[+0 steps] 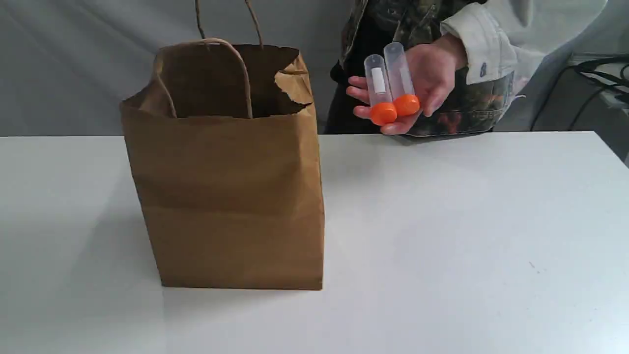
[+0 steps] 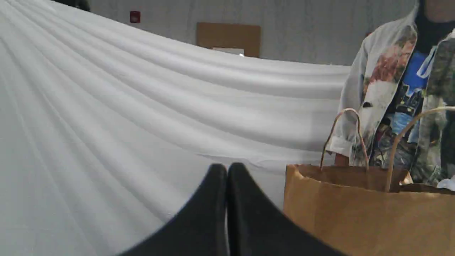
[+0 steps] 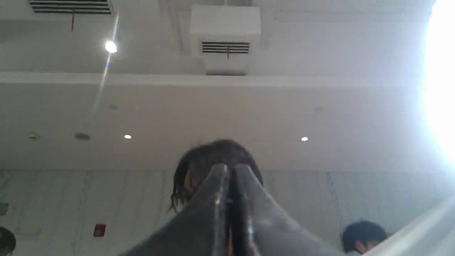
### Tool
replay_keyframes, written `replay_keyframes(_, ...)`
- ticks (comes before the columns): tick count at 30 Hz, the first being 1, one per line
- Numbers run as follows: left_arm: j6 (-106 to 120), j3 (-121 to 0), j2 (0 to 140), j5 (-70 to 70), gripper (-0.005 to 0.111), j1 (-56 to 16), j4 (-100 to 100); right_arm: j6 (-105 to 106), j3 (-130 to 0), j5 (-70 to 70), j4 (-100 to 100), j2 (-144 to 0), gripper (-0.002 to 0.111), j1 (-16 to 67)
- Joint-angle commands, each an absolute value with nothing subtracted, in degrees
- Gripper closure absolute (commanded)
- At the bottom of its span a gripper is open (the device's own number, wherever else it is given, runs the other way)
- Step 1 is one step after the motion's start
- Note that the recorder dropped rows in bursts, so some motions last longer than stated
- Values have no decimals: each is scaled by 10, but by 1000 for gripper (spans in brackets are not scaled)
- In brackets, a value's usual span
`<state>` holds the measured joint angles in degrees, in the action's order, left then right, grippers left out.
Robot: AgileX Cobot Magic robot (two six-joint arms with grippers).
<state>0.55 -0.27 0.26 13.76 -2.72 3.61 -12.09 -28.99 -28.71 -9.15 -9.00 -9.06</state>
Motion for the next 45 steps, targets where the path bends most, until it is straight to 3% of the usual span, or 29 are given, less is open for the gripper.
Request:
replay_keyframes(1,0,0,0,145,107,-27,42,-124,-393,-254,-121,-175,108,-90)
replay_keyframes(12,-44,0,0,146,107,-27,42,-214,-677,-48,-156,-424,108,-86)
replay_keyframes(23,-44,0,0,117,107,-27,42,-117,-822,48,-183,-585,108,66)
replay_keyframes(27,-44,0,0,117,107,-27,42,-82,-834,-10,-187,-629,108,88)
replay_keyframes(31,-44,0,0,117,107,-27,42,-36,-834,-168,-267,-678,108,88)
replay_keyframes(35,-44,0,0,116,107,-27,42,166,-835,-339,-339,-728,108,86)
replay_keyframes(40,-43,0,0,106,107,-27,42,255,-901,-253,-279,-797,108,102)
replay_keyframes(45,-43,0,0,77,107,-27,42,146,-1055,6,8,-884,108,104)
